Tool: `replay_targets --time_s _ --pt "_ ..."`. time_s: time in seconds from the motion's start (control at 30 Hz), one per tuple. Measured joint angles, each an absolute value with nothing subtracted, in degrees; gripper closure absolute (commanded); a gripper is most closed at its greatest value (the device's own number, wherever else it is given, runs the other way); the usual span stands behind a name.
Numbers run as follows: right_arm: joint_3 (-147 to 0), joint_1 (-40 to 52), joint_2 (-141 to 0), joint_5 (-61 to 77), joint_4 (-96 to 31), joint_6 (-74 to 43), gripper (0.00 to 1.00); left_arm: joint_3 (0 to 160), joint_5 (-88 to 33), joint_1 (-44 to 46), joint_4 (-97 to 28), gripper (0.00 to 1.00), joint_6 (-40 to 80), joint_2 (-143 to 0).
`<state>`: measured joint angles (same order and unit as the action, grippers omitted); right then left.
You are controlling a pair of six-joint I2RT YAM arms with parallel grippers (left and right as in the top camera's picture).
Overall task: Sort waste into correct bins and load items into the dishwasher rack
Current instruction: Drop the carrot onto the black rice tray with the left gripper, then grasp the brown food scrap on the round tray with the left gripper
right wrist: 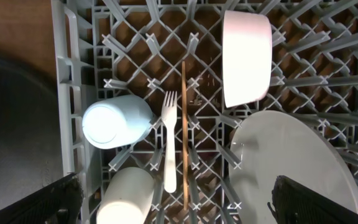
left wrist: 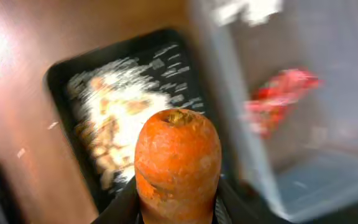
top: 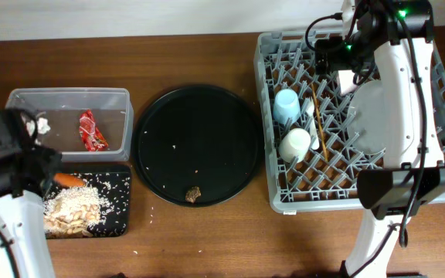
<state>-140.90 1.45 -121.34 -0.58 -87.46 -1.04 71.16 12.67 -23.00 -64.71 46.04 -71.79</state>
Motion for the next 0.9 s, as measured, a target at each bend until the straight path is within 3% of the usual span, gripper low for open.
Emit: replay_targets --time_s 0.17,0.23,0.37,0.47,0.53,0.63,0.77,0.9 --pt "-140.9 1.45 -121.34 -0.56 -87.46 -1.04 0.01 45.78 9.85 -28.56 -40.82 1.0 49.34 -72.64" --pt "-140.9 1.45 -121.34 -0.56 -87.48 -1.02 0.01 41.54 8.58 -28.75 -33.8 0.89 49.84 -72.64" --pt "-140.9 1.45 -121.34 -0.56 -87.48 -1.02 0.02 40.16 7.75 -28.75 -30.24 0.84 51.13 -76.16" --pt "-140.9 1.45 -121.34 -0.58 -87.44 -0.97 0.01 40.16 3.11 -28.75 -27.81 0.44 51.2 -81.23" --pt "-140.9 1.45 -121.34 -0.56 -87.46 -1.02 0.01 40.18 2.28 -28.75 -27.94 0.37 48.14 -79.18" --pt "-140.9 1.45 -121.34 -0.58 -87.44 -1.06 0.01 40.51 2.33 -28.75 -27.97 0.38 45.41 -71.99" --pt "-140.9 1.45 -121.34 -0.54 -87.44 -1.06 0.01 42.44 0.16 -28.47 -31.14 0.47 40.6 -63.4" --pt "-140.9 1.45 -121.34 -0.58 -87.44 -1.06 0.01 60.6 -3.84 -18.13 -49.6 0.47 31.24 -61.65"
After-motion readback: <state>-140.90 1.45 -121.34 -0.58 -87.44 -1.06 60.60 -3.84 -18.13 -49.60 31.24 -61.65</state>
